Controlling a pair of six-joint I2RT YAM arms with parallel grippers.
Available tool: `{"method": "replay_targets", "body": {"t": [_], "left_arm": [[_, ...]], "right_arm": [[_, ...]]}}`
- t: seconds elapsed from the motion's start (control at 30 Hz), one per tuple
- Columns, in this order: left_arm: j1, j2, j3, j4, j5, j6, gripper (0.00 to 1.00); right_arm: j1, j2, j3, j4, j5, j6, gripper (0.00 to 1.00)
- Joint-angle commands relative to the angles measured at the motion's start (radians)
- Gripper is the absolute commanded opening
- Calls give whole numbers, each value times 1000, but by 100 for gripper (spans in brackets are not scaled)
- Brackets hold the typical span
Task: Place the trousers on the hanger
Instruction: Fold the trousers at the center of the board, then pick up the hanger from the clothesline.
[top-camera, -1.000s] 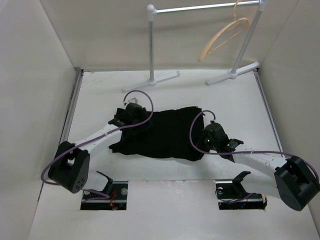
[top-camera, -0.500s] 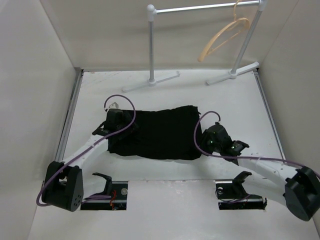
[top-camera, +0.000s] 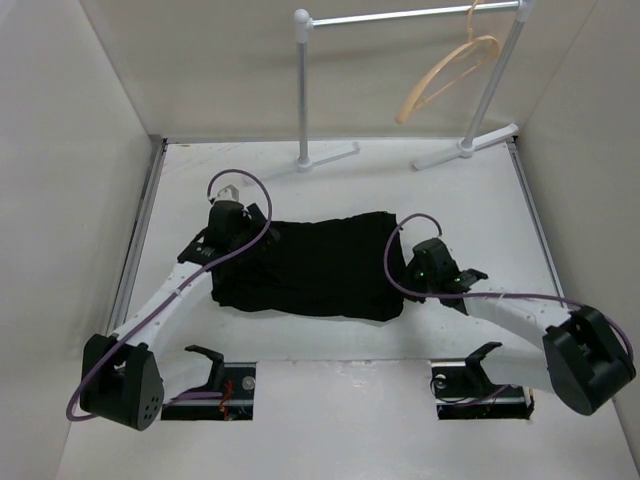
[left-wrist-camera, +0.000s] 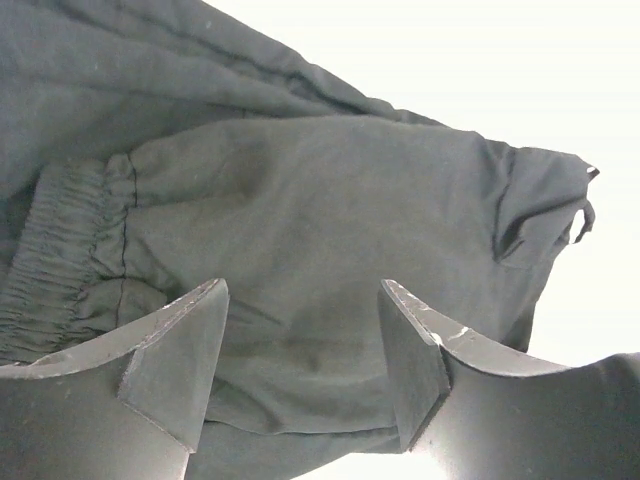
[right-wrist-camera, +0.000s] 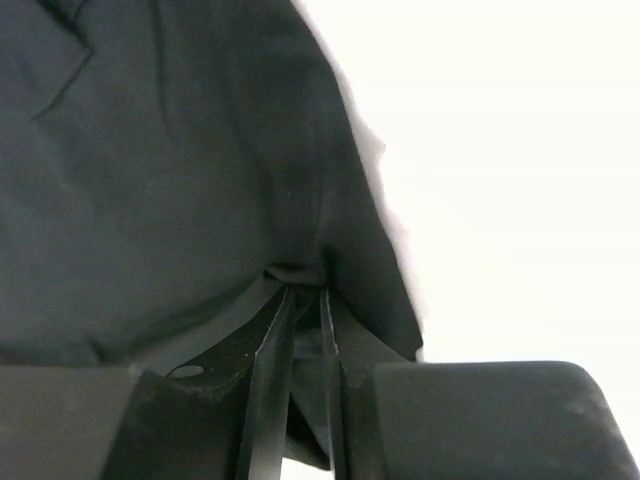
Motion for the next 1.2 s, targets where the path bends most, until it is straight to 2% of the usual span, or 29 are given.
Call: {"method": "replay_targets", "body": {"t": [0.0, 0.07, 0.27, 0.3, 0.4, 0.43, 0.5, 0.6, 0.7, 0.9, 1.03, 1.17], "left_arm": [[7, -18, 81, -40, 4, 38, 59], [12, -18, 90, -52, 4, 46, 59], [-1, 22, 87, -44, -7, 50, 59], [-11, 33, 88, -40, -8, 47, 59], [-54, 74, 91, -20, -24, 43, 59], [-70, 90, 93, -14, -27, 41, 59], [-91, 113, 93, -3, -33, 41, 59], [-96, 137, 70, 21, -39, 41, 59], [-59, 157, 15, 40, -48, 23, 58], [13, 163, -53, 57, -81, -48, 58], [-5, 140, -16, 42, -82, -46, 58], [-13, 96, 57, -15, -91, -28, 59]], "right_arm": [[9, -118, 37, -94, 18, -9, 25], [27, -203, 43, -203, 36, -17, 34], [9, -447, 66, -462, 33, -46, 51], [-3, -462, 83, -472, 29, -59, 49], [-37, -417, 144, -400, -45, -96, 28], [-40, -372, 164, -348, -78, -103, 21], [-26, -280, 205, -227, -111, -116, 14], [18, -151, 227, -58, -105, -113, 14], [26, -36, 163, 54, -96, -86, 14], [31, 42, 2, 102, -57, 14, 15], [49, 15, 49, 26, -47, -10, 30], [35, -118, 196, -137, -17, -105, 61]]}}
